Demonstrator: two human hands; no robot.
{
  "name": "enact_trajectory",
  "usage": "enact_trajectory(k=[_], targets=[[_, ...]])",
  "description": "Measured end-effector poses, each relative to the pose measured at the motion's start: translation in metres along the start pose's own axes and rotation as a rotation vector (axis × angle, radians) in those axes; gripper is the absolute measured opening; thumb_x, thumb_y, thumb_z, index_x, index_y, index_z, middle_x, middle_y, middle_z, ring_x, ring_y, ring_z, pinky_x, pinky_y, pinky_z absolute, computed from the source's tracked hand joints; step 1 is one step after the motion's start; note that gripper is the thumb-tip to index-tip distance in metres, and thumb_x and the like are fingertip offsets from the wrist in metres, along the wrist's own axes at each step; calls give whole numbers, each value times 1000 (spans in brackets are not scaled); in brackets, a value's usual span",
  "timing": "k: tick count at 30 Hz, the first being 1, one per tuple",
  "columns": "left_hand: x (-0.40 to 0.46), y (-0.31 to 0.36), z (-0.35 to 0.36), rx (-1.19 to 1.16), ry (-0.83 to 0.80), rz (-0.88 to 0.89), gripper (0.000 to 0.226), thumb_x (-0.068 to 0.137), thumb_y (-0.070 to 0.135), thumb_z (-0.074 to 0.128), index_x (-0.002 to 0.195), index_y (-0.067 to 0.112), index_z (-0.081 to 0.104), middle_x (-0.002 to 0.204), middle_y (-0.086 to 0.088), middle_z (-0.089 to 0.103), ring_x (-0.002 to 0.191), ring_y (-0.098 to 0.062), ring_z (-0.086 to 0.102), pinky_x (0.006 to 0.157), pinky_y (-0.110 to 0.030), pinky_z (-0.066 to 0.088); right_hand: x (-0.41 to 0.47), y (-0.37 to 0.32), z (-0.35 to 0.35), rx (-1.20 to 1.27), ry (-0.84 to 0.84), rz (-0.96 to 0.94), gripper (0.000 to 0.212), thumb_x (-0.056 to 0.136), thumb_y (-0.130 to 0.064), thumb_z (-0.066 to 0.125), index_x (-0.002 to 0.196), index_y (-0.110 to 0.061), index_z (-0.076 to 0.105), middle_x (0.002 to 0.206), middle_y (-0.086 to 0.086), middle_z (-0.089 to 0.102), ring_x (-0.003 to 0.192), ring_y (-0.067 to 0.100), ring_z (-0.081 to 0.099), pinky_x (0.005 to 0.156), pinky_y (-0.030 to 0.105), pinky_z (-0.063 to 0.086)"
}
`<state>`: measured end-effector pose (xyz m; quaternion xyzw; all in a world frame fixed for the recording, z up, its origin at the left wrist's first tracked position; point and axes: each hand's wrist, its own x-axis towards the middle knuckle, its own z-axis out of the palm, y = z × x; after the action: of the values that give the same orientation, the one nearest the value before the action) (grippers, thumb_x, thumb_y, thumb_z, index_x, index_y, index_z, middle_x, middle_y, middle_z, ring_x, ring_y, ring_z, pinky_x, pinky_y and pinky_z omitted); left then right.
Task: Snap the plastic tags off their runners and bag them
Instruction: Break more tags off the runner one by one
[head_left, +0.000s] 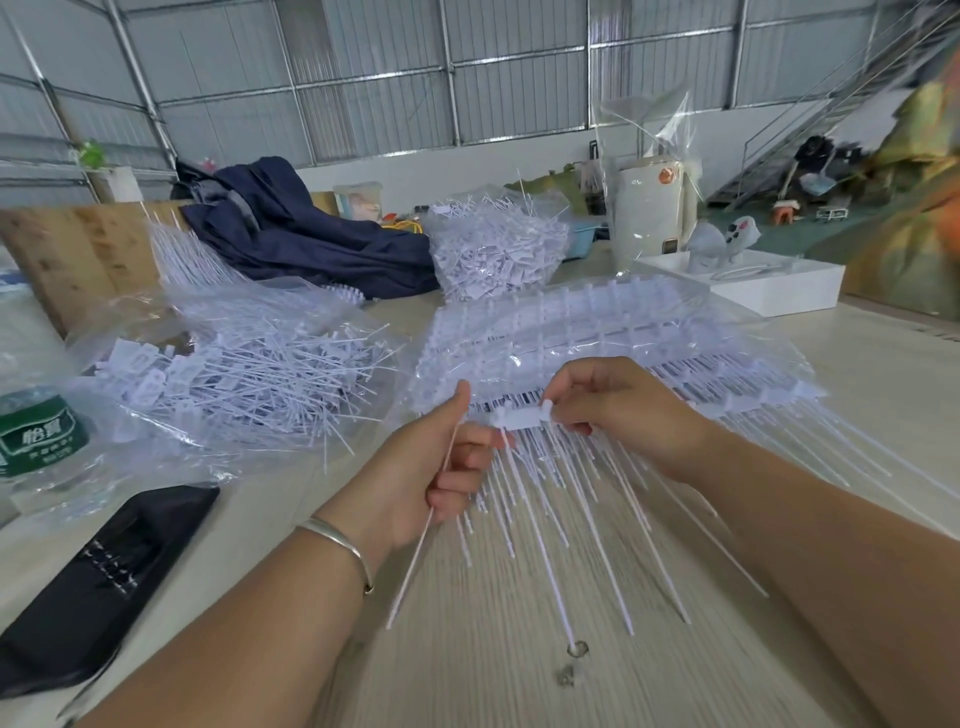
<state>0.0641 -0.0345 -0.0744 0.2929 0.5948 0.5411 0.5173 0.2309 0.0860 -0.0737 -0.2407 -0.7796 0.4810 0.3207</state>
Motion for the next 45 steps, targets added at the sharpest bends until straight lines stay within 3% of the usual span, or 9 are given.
enact_trajectory(k=[6,9,15,19,25,29,34,38,45], targets=[[-3,0,7,20,36,164,18,79,18,77,75,15,59,56,7,27,38,-4,20,32,-16,14,-1,-4,4,-10,-19,-91,3,84,-12,74,83,-14,71,70,2,66,67,10,60,72,27,48],[-4,2,3,-82,46,150,26,83,14,72,58,17,67,53,8,27,36,-3,19,32,-15,12,-1,-3,1,-76,24,-102,9,83,-20,75,82,-12,72,71,14,62,67,18,56,72,34,46],[-6,4,2,-257,-58,94,24,77,14,71,55,20,63,50,10,25,34,-2,17,31,-14,10,0,-6,-1,-246,19,-173,22,85,-33,71,79,-12,70,64,0,60,62,14,53,68,30,44],[-9,7,2,-366,-150,111,17,70,15,72,71,18,56,54,10,26,35,-3,18,28,-14,12,-5,-14,-5,-425,48,-163,49,75,-67,57,60,-21,62,62,-4,63,63,11,61,71,25,45],[-14,2,11,-425,-365,136,21,75,17,76,74,17,55,51,9,29,38,-4,14,32,-14,13,-8,-22,1,-32,-171,-84,62,75,-61,61,68,-1,49,62,3,43,58,7,43,67,24,35],[-13,-4,20,-461,-454,82,49,74,23,77,114,15,49,48,9,31,39,-4,14,34,-14,11,-12,-25,10,20,-298,4,51,71,-68,58,69,-18,67,71,2,54,67,9,50,74,19,41],[-9,-2,20,-439,-333,194,17,79,25,67,65,15,67,56,6,45,40,-3,31,37,-15,14,-8,-22,12,6,-108,-32,72,67,-72,59,70,0,53,56,-1,43,57,10,39,70,25,34],[-5,1,12,-445,-186,148,19,84,25,62,70,15,55,59,0,56,45,-8,47,35,-15,25,-3,-20,3,21,44,-19,66,62,-69,64,74,-4,63,54,-4,42,56,9,38,61,20,32],[2,-4,8,-297,-45,83,24,97,19,55,75,19,44,51,6,34,36,-4,31,30,-14,23,-1,-15,-6,129,15,12,31,78,-47,73,60,-24,62,66,2,52,61,13,42,65,26,33]])
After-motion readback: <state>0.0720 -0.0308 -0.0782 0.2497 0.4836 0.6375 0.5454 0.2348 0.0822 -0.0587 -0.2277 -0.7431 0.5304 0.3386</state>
